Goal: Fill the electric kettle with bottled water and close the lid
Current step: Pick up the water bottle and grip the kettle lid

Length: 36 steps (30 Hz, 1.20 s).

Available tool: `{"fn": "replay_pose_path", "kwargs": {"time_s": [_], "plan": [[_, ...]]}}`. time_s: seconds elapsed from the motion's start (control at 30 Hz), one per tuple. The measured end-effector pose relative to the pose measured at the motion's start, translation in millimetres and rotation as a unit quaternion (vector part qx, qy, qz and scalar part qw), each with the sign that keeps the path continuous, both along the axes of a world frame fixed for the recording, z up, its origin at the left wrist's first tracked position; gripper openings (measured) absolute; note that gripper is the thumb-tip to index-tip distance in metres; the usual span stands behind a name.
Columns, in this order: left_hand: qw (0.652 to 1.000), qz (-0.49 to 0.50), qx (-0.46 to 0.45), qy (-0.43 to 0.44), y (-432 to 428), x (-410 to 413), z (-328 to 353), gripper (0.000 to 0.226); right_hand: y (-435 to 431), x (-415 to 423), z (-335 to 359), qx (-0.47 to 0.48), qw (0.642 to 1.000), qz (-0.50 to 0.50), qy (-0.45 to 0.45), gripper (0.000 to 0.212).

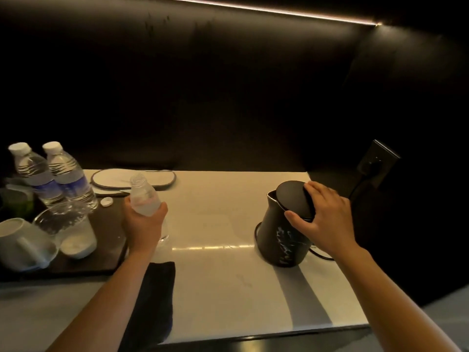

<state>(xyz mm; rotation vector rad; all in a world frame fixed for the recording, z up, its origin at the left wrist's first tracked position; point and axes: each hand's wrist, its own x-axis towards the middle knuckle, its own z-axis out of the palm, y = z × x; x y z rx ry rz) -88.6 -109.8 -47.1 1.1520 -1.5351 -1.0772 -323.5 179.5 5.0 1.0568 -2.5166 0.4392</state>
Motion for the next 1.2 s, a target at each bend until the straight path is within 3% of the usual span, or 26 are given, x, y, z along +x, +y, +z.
{"fn": "replay_pose_path", "kwargs": {"time_s": [0.47,0.57,0.63,0.7,0.8,0.93,1.07,1.2], "plan": [[0.995,-0.096,-0.014,0.023,130.5,-46.1,-4.8,0.055,8.7,-8.2,3.6,-0.024,0.997,0.074,-0.015,0.089],[0.995,-0.096,-0.013,0.019,149.7,-56.2,-6.2,0.056,17.9,-15.7,4.4,-0.028,0.991,0.118,-0.064,0.085],[0.995,-0.095,-0.012,0.013,157.5,-61.8,-7.6,0.059,26.4,-23.8,-0.2,-0.083,0.979,0.131,-0.135,0.072],[0.995,-0.097,-0.018,0.005,163.1,-66.8,-8.5,0.06,36.3,-32.3,-6.5,-0.179,0.951,0.124,-0.22,0.056],[0.995,-0.094,-0.019,0.004,169.2,-73.8,-8.6,0.06,49.4,-39.6,-11.4,-0.301,0.869,0.085,-0.384,0.048],[0.997,-0.074,-0.015,0.002,172.3,-78.5,-7.6,0.061,54.1,-51.6,-22.1,-0.31,0.782,0.03,-0.54,0.053],[0.997,-0.067,-0.028,0.002,172.2,-78.7,-11.0,0.06,58.9,-64.8,-25.0,-0.337,0.709,0.11,-0.61,0.05],[0.997,-0.065,-0.037,0.0,171.1,-79.5,-16.0,0.061,60.5,-66.2,-22.4,-0.362,0.663,0.121,-0.645,0.042]]}}
